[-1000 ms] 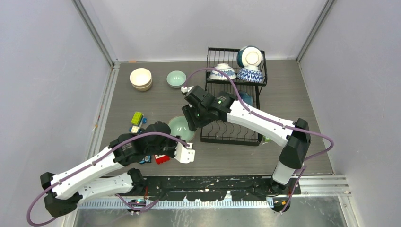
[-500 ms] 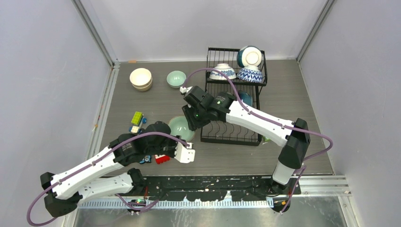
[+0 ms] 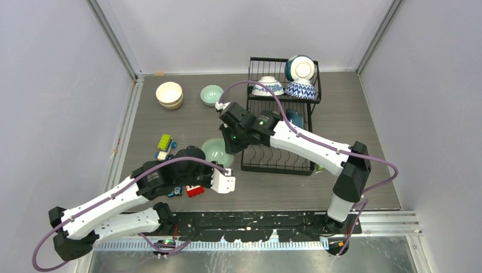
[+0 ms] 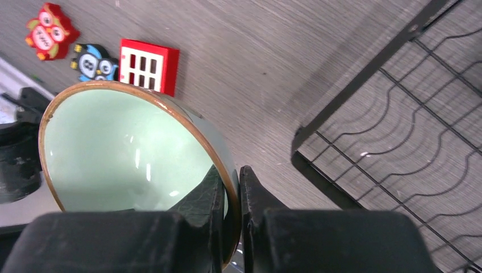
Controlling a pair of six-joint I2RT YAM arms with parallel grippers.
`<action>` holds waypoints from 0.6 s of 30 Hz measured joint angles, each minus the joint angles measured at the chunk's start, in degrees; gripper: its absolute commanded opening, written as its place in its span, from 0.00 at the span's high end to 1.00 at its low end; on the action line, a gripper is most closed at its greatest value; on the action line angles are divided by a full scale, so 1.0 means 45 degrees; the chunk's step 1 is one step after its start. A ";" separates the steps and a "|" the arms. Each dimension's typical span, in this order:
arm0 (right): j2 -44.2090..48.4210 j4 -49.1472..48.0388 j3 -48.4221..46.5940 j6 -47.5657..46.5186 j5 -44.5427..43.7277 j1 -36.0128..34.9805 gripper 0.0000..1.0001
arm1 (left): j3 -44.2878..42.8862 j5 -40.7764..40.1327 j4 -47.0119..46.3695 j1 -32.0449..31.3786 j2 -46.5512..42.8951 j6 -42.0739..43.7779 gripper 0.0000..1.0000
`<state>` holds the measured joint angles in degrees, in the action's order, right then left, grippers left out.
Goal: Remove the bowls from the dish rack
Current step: Place the bowl at the center of the board.
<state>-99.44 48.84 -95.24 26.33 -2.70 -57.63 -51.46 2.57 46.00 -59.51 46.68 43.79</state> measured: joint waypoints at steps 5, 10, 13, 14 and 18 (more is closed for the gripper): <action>0.0000 0.0287 0.0063 -0.0058 -0.0423 0.0000 0.99 | 0.0039 -0.0384 -0.0937 -0.0005 -0.0262 -0.0253 0.00; 0.0015 0.0583 0.0165 -0.0053 -0.1015 0.0000 0.99 | 0.0646 -0.1098 -0.2584 0.0000 -0.1263 -0.0962 0.00; 0.0053 0.0646 0.0408 -0.0053 -0.1443 0.0000 0.99 | 0.0850 -0.1535 -0.3172 0.0000 -0.1438 -0.1496 0.00; 0.0097 0.0665 0.0568 -0.0053 -0.1651 0.0000 0.99 | 0.0845 -0.1666 -0.3342 0.0000 -0.1409 -0.1739 0.00; 0.0335 0.0806 0.0971 -0.0053 -0.2341 0.0000 0.99 | 0.0724 -0.2254 -0.3740 0.0000 -0.0967 -0.3070 0.00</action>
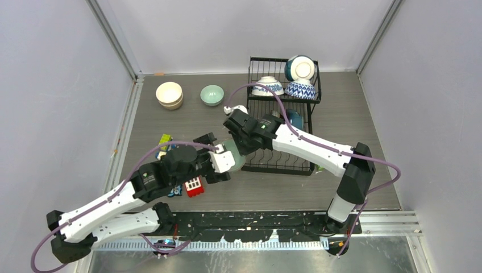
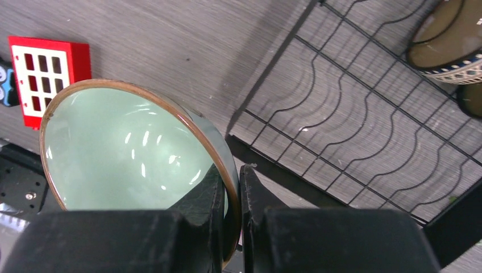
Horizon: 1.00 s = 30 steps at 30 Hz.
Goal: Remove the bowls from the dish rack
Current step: Place the bowl at the center of the board.
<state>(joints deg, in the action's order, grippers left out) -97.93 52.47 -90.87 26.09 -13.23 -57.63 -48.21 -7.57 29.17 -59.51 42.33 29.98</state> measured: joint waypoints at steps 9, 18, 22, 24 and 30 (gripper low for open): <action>0.1603 -0.0272 0.1413 -0.0068 -0.1005 0.0102 0.99 | -0.2594 -0.0884 -0.0058 0.0000 0.2186 -0.3764 0.00; 0.3045 -0.1005 0.3206 -0.0107 -0.1282 0.0107 0.99 | -0.2074 -0.1817 -0.1078 0.0024 0.1739 -0.7514 0.00; 0.3424 -0.1404 0.3915 -0.0092 -0.1277 0.0107 0.99 | -0.1846 -0.1967 -0.1200 0.0699 0.1433 -0.9238 0.00; 0.3483 -0.1598 0.4085 -0.0029 -0.1268 0.0107 0.99 | -0.1846 -0.1923 -0.1156 0.1345 0.1593 -1.0258 0.00; 0.3487 -0.2356 0.4167 0.0296 -0.1175 0.0102 0.99 | -0.1384 -0.1447 -0.1093 0.3410 0.1821 -1.3828 0.00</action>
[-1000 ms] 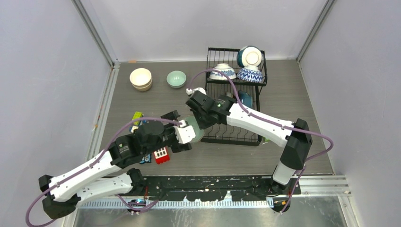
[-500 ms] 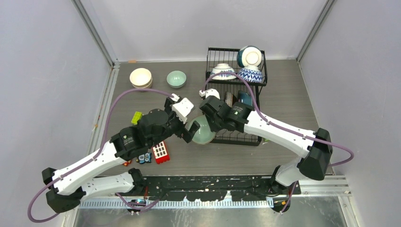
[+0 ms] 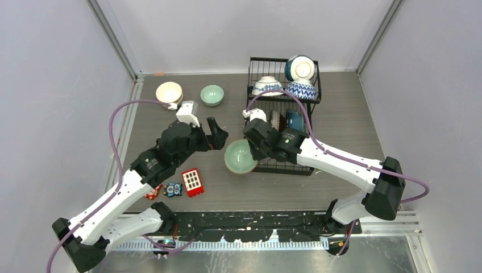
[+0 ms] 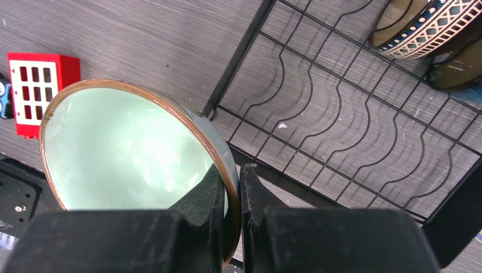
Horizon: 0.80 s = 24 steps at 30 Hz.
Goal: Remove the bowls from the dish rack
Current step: Place the bowl at the center of the board.
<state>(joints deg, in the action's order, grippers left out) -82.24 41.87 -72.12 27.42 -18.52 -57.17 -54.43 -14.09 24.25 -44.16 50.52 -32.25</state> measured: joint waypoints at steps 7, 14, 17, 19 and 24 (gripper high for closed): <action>0.0000 -0.0578 0.0330 0.0481 0.0155 -0.0019 0.99 | 0.0991 -0.0141 0.0301 0.0359 -0.0282 -0.3283 0.00; -0.0005 -0.0850 0.0563 0.1292 0.0432 -0.0024 0.99 | 0.1802 -0.0889 0.1205 0.0359 -0.0505 -0.5489 0.00; -0.0073 -0.1171 0.0559 0.1671 0.0573 -0.0034 0.99 | 0.2249 -0.1083 0.1360 0.0359 -0.0865 -0.5887 0.00; -0.0219 -0.1355 0.0549 0.1885 0.0685 -0.0029 0.99 | 0.2390 -0.1098 0.1389 0.0359 -0.0962 -0.5989 0.00; -0.0850 -0.1583 0.0437 0.2288 0.0928 -0.0029 0.99 | 0.2375 -0.1273 0.1564 0.0359 -0.0947 -0.5377 0.00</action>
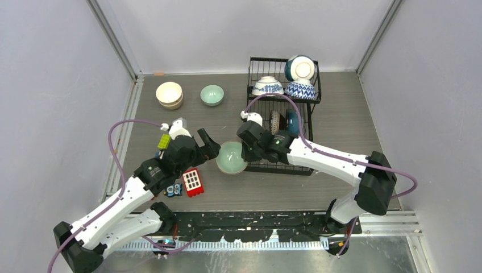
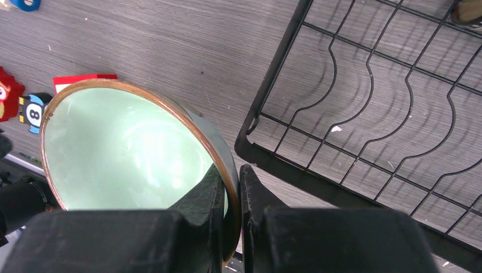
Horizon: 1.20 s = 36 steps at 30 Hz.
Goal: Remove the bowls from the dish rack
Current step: Place the bowl at the center of the board.
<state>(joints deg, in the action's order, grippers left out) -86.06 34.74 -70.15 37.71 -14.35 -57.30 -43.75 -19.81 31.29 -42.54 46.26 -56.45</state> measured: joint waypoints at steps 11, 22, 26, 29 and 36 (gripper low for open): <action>-0.0413 -0.0155 -0.0335 0.0141 0.0291 -0.0005 0.99 | 0.0000 0.0452 -0.0029 0.0005 -0.0583 0.2467 0.00; -0.0495 -0.0442 -0.0384 0.0160 0.0340 -0.0010 0.99 | 0.0151 0.1559 0.0063 0.0005 0.0267 0.2429 0.26; -0.0520 -0.0447 -0.0398 0.0160 0.0262 -0.0015 0.99 | 0.0160 0.1666 0.0058 0.0005 0.0461 0.2055 0.33; -0.0695 -0.0437 -0.0559 0.0175 0.0199 -0.0029 0.99 | 0.0160 0.1763 0.0058 0.0005 0.0622 0.1894 0.34; -0.1166 -0.0432 -0.1005 0.0345 0.0063 -0.0141 0.99 | 0.0432 0.1841 0.0053 0.0005 0.0714 0.1671 0.45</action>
<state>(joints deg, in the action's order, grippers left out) -91.31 32.80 -74.67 39.27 -14.06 -57.93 -41.80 -11.53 31.53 -42.52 49.47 -48.93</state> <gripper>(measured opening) 0.148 0.623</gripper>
